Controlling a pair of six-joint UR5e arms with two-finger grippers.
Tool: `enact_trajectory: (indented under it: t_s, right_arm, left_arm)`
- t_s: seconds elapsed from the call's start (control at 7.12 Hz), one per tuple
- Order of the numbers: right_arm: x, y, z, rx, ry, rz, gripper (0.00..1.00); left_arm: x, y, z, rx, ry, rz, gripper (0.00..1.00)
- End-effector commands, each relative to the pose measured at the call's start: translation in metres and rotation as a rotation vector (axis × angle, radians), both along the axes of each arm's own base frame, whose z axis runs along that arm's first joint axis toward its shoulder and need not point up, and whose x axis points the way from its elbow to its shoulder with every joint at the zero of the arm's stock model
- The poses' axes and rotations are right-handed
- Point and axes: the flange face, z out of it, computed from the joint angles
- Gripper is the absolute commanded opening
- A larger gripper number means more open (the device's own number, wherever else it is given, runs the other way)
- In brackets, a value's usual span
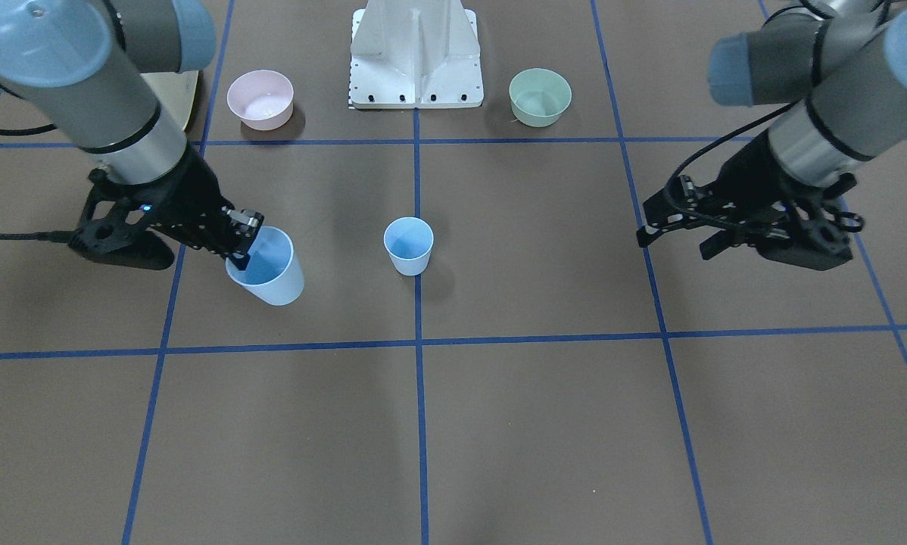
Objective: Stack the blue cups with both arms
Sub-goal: 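Carry the right-held cup over the center cup while the left gripper withdraws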
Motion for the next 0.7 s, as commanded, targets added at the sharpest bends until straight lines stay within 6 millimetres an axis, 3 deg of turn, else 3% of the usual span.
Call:
enact_trajectory:
  t_s: [0.0,0.28,0.56]
  right_arm:
    - [-0.056,0.053,-0.021,-0.006,-0.002,0.016,0.00]
    - [-0.083,0.079,-0.021,-0.001,0.012,0.016,0.00]
    - [-0.110,0.103,-0.025,0.000,0.024,0.027,0.00]
  left_arm:
    - [-0.072,0.002,0.054,0.053,-0.040,-0.027,0.98]
    - [-0.093,0.003,0.072,0.067,-0.061,-0.029,0.98]
    - [-0.105,0.006,0.077,0.076,-0.065,-0.039,0.98]
